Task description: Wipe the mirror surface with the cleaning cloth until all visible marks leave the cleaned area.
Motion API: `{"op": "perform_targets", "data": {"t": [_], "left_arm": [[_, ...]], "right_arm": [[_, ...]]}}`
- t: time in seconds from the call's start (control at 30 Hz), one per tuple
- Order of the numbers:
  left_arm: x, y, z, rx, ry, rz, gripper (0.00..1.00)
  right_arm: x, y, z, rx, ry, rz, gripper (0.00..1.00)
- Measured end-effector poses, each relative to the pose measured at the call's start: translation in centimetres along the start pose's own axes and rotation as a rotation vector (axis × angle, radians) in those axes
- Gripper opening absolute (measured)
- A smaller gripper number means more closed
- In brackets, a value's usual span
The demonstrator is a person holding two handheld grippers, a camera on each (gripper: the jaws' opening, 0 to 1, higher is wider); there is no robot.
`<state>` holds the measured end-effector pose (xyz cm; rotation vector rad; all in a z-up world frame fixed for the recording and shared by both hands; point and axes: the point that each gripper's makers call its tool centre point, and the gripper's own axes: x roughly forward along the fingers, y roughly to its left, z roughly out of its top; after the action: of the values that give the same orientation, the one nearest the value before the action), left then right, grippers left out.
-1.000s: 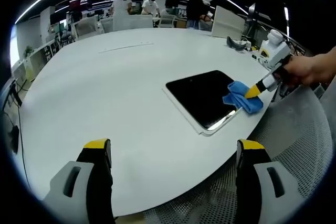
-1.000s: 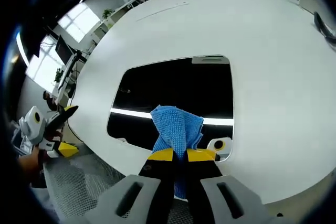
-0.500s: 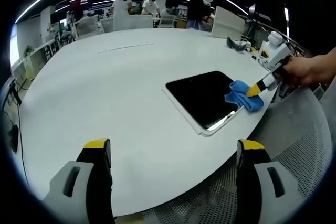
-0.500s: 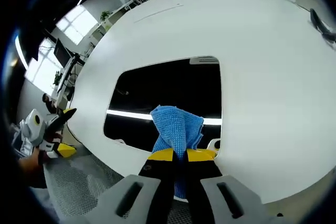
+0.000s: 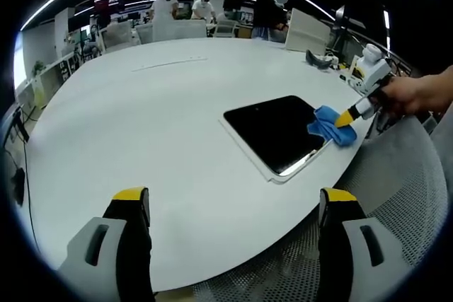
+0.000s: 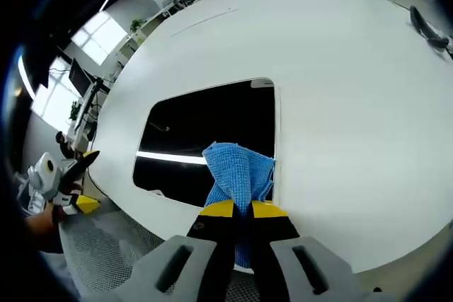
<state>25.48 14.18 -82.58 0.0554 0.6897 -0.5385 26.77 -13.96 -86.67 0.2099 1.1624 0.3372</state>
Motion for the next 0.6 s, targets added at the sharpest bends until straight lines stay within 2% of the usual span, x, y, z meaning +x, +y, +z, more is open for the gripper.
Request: {"op": "perform_targets", "data": {"t": [0.27,0.6], "left_arm": [[0.01,0.07,-0.01,-0.002,0.001,0.002,0.98],[0.01,0.13,-0.09,-0.006,0.005,0.005,0.98]], "right_arm": [[0.08,0.08,0.03,-0.004,0.006,-0.001,0.01],[0.47,-0.11,0.91,-0.013,0.011,-0.015,0.01]]}}
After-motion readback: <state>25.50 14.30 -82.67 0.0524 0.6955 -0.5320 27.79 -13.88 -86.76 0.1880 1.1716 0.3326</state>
